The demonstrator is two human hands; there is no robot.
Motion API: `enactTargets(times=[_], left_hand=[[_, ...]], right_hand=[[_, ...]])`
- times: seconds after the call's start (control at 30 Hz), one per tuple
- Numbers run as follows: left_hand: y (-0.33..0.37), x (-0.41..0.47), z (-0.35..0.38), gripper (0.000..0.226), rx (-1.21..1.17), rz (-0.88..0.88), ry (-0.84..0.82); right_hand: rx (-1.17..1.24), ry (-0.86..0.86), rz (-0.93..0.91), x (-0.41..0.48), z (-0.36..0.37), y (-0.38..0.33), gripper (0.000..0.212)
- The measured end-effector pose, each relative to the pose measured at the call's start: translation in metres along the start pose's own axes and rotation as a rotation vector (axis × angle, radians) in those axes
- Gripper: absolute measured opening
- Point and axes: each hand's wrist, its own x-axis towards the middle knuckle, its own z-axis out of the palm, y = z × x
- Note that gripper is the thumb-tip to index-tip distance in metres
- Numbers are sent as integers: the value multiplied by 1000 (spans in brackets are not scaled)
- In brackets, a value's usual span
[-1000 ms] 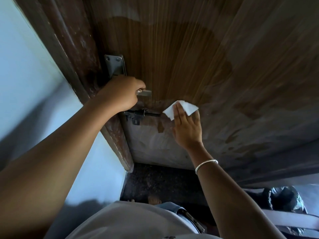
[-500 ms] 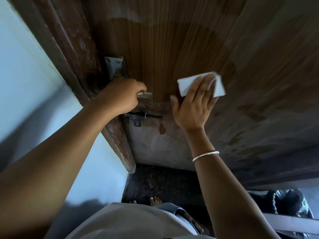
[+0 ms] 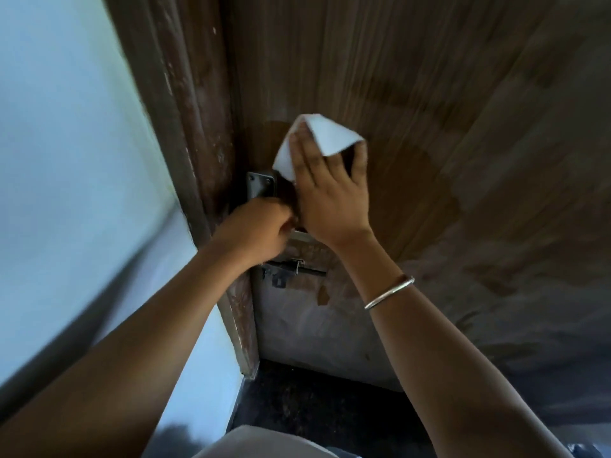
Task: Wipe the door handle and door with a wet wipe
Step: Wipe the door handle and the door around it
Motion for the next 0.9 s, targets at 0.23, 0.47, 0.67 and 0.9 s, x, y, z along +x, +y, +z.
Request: enactTargets(times=[0.23, 0.47, 0.67, 0.9], left_hand=[[-10, -4, -2, 27, 99, 9, -6], [-8, 7, -4, 19, 52, -67, -149], [11, 16, 8, 20, 20, -3, -229], [14, 24, 11, 20, -44, -28, -252]], right_hand=[[-94, -73, -268, 59, -12, -29, 48], [-44, 92, 201, 2, -18, 33, 63], [-12, 102, 632, -29, -19, 50, 63], [5, 77, 370, -39, -11, 41, 61]])
